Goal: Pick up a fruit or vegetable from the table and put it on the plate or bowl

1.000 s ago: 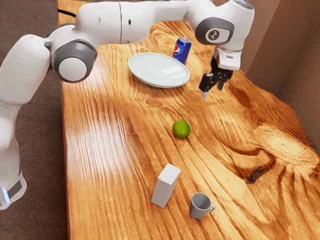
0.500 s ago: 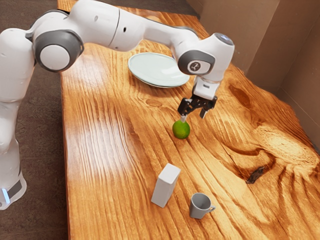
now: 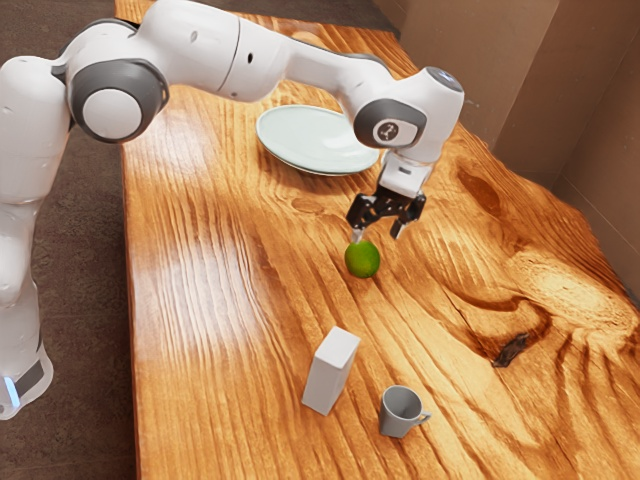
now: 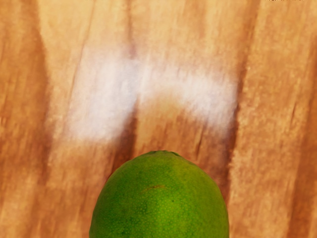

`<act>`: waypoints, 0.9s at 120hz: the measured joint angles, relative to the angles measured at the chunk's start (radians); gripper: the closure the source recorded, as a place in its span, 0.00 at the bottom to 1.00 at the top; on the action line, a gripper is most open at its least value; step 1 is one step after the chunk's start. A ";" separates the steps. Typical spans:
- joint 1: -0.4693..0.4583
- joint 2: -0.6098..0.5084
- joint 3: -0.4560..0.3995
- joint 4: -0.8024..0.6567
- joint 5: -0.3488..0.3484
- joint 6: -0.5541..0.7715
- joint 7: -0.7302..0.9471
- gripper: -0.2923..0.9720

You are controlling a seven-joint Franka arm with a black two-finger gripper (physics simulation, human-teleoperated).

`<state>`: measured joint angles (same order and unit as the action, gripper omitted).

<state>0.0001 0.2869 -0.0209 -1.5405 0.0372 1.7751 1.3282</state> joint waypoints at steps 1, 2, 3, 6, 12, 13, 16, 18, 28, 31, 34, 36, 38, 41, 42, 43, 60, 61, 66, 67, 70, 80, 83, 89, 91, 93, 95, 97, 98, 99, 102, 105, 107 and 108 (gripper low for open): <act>0.000 0.000 0.000 0.000 -0.001 -0.004 0.001 0.23; 0.000 0.000 0.000 0.000 -0.002 -0.007 0.002 0.23; 0.000 0.000 0.000 0.000 -0.003 -0.011 0.002 0.23; 0.000 -0.001 0.000 0.000 -0.005 -0.020 0.005 0.23; 0.000 0.000 -0.001 -0.001 -0.009 -0.037 0.009 0.23; 0.000 0.000 -0.001 -0.001 -0.009 -0.040 0.010 0.23; 0.000 0.001 -0.001 -0.001 -0.010 -0.048 0.012 0.23; 0.000 0.001 -0.001 -0.003 -0.011 -0.052 0.013 0.23; 0.003 0.006 -0.001 -0.007 -0.013 -0.068 0.017 0.23; 0.003 0.007 -0.001 -0.007 -0.013 -0.071 0.019 0.23; 0.004 0.007 -0.001 -0.007 -0.013 -0.074 0.020 0.23; 0.005 0.008 0.000 -0.007 -0.013 -0.075 0.020 0.23; 0.007 0.008 0.000 -0.007 -0.013 -0.077 0.021 0.23; 0.009 0.010 0.000 -0.007 -0.013 -0.078 0.022 0.23; 0.010 0.011 0.000 -0.008 -0.013 -0.079 0.023 0.23; 0.010 0.011 0.000 -0.008 -0.013 -0.079 0.023 0.23; 0.009 0.037 0.000 -0.006 -0.014 -0.077 0.027 0.23; 0.009 0.038 0.000 -0.006 -0.014 -0.076 0.027 0.23; 0.007 0.044 0.000 -0.006 -0.014 -0.070 0.028 0.22; 0.007 0.045 0.000 -0.006 -0.014 -0.069 0.028 0.22; 0.006 0.050 0.000 -0.006 -0.014 -0.065 0.028 0.22; 0.005 0.063 0.000 -0.006 -0.014 -0.052 0.029 0.23; 0.005 0.067 0.000 -0.006 -0.014 -0.047 0.029 0.23; 0.005 0.073 0.000 -0.006 -0.014 -0.039 0.029 0.23; 0.004 0.076 0.000 -0.006 -0.014 -0.037 0.029 0.23; 0.005 0.078 0.000 -0.006 -0.013 -0.034 0.029 0.23; 0.004 0.081 0.000 -0.006 -0.013 -0.030 0.029 0.23; 0.004 0.082 0.000 -0.007 -0.013 -0.026 0.029 0.23; 0.004 0.083 0.000 -0.007 -0.012 -0.024 0.029 0.23; 0.004 0.084 0.000 -0.007 -0.012 -0.022 0.029 0.23; 0.003 0.086 0.000 -0.007 -0.012 -0.016 0.030 0.23; 0.004 0.087 0.001 -0.007 -0.011 -0.009 0.030 0.23; 0.004 0.088 0.001 -0.007 -0.011 -0.004 0.030 0.23; 0.004 0.088 0.001 -0.007 -0.011 -0.002 0.030 0.23</act>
<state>0.0043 0.3750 -0.0201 -1.5480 0.0261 1.7731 1.3578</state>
